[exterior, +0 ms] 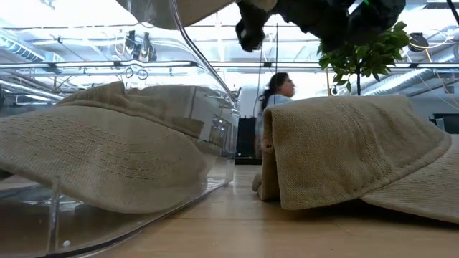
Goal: Stack caps by color
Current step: Stack the top brown cap on the other brown cap in the bottom transparent bin
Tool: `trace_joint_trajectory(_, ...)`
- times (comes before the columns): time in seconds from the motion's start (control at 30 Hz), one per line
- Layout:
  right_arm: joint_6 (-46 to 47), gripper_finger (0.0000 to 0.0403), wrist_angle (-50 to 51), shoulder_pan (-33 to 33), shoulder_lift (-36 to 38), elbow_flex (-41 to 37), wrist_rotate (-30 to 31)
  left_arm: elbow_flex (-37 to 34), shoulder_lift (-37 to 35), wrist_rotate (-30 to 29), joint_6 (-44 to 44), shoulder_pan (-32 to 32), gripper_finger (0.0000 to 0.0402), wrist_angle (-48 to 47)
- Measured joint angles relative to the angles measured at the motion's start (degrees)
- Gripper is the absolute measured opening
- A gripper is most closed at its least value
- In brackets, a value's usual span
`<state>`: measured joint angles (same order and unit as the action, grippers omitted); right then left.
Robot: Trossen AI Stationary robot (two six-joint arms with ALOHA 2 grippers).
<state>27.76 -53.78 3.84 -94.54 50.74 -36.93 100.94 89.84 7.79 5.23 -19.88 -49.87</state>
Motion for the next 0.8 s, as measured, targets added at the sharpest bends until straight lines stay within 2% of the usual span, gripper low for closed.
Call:
trace_joint_trajectory(0.07,0.43,0.0254,0.34,0.58,-0.83,0.95,-2.41,-0.02,0.0,-0.33,0.0,0.02,0.0005,-0.02)
trace_joint_trajectory(0.33,-0.47,0.0231,4.26,1.25,-1.93,1.94,-2.19,-0.02,-0.01,-0.39,-0.03,0.02,0.0005,-0.01)
trace_joint_trajectory(0.43,-1.64,0.021,6.08,1.49,-1.97,1.92,-2.05,-0.02,0.0,-0.39,-0.04,0.02,0.0005,-0.02)
trace_joint_trajectory(0.53,-3.76,0.0164,6.03,1.88,-1.93,1.92,-2.03,-0.02,0.0,-0.43,-0.04,0.02,0.0005,-0.02)
trace_joint_trajectory(0.7,-6.81,0.0025,6.38,2.29,-1.93,1.92,-2.22,-0.02,0.0,-5.36,-0.48,0.02,0.001,0.17)
trace_joint_trajectory(0.8,-7.97,0.001,7.67,2.96,-1.93,1.92,-2.18,-0.02,0.0,-8.9,-0.42,0.02,0.0008,0.68)
